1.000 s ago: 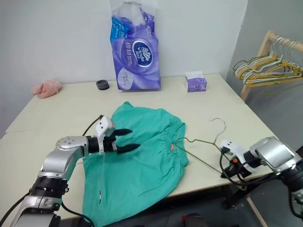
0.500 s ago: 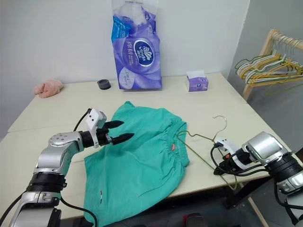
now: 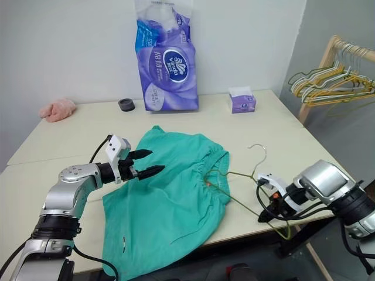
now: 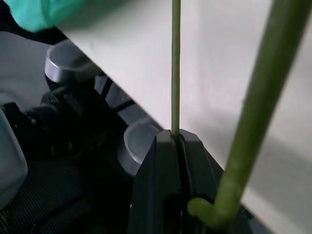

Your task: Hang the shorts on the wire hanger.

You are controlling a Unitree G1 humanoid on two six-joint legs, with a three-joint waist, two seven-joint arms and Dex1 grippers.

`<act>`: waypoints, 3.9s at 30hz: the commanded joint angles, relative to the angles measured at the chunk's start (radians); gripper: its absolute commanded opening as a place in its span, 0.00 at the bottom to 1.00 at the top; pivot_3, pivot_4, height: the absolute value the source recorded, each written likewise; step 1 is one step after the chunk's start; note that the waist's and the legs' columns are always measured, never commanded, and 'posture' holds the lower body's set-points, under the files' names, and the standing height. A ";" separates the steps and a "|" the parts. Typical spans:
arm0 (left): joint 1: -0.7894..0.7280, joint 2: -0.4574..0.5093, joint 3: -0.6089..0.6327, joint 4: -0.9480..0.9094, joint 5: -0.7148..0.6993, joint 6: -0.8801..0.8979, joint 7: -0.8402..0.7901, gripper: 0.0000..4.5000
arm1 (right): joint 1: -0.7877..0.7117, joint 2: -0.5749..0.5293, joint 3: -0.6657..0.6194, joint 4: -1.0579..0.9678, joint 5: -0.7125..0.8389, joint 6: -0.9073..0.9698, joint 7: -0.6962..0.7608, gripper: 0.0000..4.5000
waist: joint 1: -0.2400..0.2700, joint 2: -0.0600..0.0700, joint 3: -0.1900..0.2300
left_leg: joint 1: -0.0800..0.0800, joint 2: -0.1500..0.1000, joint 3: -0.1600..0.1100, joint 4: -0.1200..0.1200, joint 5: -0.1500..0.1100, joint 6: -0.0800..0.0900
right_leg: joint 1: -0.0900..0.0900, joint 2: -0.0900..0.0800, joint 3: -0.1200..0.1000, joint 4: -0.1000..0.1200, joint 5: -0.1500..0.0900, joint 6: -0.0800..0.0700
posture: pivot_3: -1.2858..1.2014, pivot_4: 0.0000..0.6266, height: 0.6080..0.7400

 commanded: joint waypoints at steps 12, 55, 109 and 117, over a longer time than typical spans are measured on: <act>-0.123 -0.096 -0.066 -0.054 -0.031 0.034 -0.023 1.00 | -0.155 -0.052 -0.052 0.119 -0.268 -0.501 -0.050 0.00 | -0.001 0.003 0.002 | -0.001 -0.001 0.001 0.000 0.000 0.000 | 0.000 -0.001 0.000 0.000 0.000 0.000 | 0.45 0.00 1.00; -0.154 -0.103 -0.256 0.086 0.136 -0.224 -0.199 0.00 | 0.011 -0.044 -0.106 -0.212 -0.592 -1.001 0.020 0.16 | -0.043 0.004 0.003 | -0.001 -0.001 0.001 -0.001 0.000 0.000 | 0.000 -0.001 0.001 -0.001 0.000 0.000 | 0.43 0.00 1.00; -0.149 -0.096 -0.199 0.058 0.093 -0.094 -0.174 0.30 | 0.067 -0.016 -0.234 -0.038 -0.565 -0.776 0.193 0.00 | -0.080 0.005 0.003 | -0.001 -0.001 0.000 0.000 0.000 0.000 | 0.000 -0.002 0.001 -0.001 0.000 0.000 | 0.42 0.00 1.00; -0.201 -0.027 -0.004 0.221 0.020 -0.040 -0.059 0.56 | 0.257 -0.062 -0.394 -0.225 -0.367 -0.370 0.147 0.00 | -0.082 0.005 0.003 | -0.002 -0.001 -0.002 0.000 0.000 0.001 | 0.000 -0.002 -0.001 -0.001 0.000 0.000 | 0.41 0.00 1.00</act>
